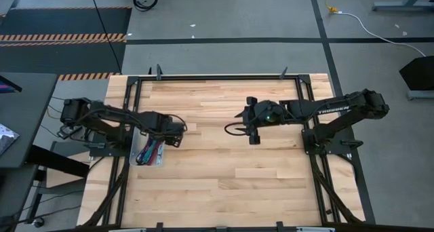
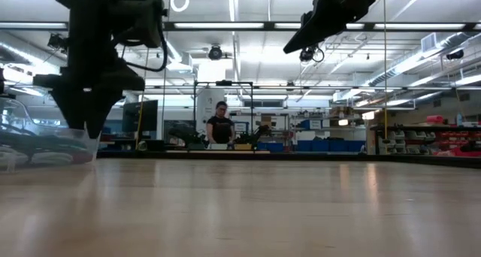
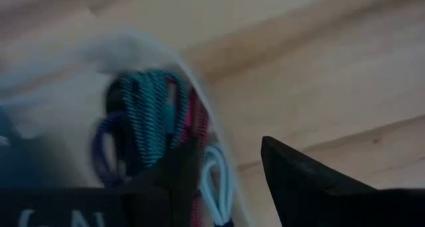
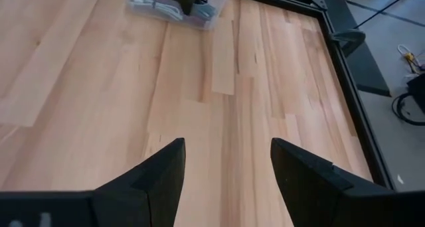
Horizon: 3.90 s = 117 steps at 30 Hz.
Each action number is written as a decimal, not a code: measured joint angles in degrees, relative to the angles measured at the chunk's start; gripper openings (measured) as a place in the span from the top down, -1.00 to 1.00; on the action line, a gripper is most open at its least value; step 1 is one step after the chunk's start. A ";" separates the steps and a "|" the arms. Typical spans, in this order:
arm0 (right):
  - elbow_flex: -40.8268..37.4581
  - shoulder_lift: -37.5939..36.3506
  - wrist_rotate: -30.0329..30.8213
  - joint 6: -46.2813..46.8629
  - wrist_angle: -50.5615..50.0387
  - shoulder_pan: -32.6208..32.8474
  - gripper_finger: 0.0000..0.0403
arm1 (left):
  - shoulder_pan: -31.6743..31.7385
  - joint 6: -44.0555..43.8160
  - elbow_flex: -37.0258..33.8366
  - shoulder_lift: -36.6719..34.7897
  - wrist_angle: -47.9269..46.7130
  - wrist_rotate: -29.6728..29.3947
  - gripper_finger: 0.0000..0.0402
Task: Pick and place USB-C Cables
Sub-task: Move the transparent bin to the center of the table, then return to Home Position
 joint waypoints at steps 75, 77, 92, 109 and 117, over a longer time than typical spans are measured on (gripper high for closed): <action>9.55 -12.09 15.06 35.65 -35.15 10.34 -0.13 | -2.68 67.64 42.56 43.30 24.05 3.72 0.95; 9.55 -12.09 15.06 35.65 -35.17 10.34 -0.13 | -2.95 67.48 42.56 43.30 24.10 3.80 0.95; 9.53 -12.09 15.06 35.60 -35.17 10.34 -0.13 | -3.12 67.13 42.56 43.30 24.38 3.79 0.82; 9.49 -12.82 15.06 29.72 -31.42 11.06 -0.13 | -3.23 71.24 51.58 42.89 12.62 1.66 0.72; 9.49 -17.86 15.06 27.94 -28.56 14.58 -0.13 | -3.19 74.34 54.61 38.02 18.41 0.77 0.72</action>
